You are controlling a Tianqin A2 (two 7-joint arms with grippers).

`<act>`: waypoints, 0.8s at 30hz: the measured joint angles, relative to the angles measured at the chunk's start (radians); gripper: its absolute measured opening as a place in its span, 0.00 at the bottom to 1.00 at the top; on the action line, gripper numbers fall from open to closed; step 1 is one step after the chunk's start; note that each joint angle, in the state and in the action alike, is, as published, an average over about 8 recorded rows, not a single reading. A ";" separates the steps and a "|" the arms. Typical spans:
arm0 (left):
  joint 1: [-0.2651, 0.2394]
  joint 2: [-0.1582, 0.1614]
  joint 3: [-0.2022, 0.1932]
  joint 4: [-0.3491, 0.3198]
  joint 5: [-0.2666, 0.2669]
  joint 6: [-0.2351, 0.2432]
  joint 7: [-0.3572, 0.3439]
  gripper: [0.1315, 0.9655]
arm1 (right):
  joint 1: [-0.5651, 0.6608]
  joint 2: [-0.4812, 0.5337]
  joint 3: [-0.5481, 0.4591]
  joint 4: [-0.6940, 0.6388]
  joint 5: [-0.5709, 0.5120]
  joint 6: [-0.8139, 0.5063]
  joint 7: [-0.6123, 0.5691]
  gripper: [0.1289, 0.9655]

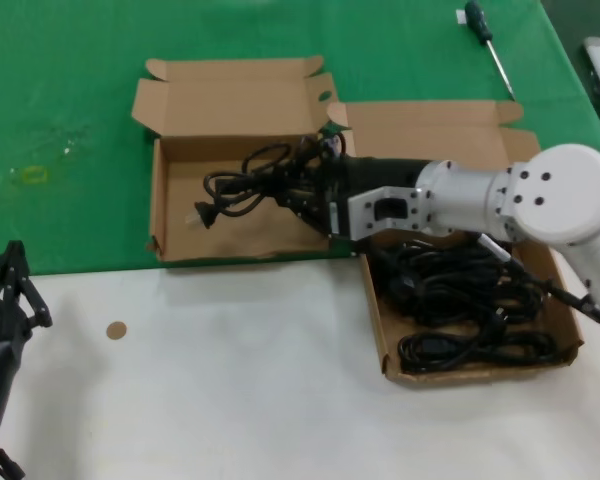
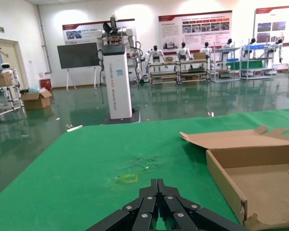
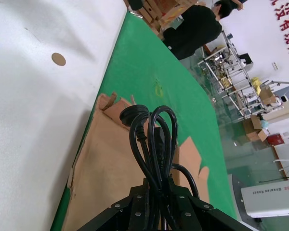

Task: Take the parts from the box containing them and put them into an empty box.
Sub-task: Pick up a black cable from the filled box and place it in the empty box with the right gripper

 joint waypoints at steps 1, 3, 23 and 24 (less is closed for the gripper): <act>0.000 0.000 0.000 0.000 0.000 0.000 0.000 0.02 | 0.002 -0.009 -0.002 -0.013 0.000 0.005 -0.007 0.10; 0.000 0.000 0.000 0.000 0.000 0.000 0.000 0.02 | 0.008 -0.025 -0.005 -0.037 0.002 0.014 -0.020 0.10; 0.000 0.000 0.000 0.000 0.000 0.000 0.000 0.02 | 0.064 -0.128 -0.016 -0.240 0.023 0.071 -0.164 0.10; 0.000 0.000 0.000 0.000 0.000 0.000 0.000 0.02 | 0.065 -0.129 -0.015 -0.245 0.024 0.071 -0.168 0.10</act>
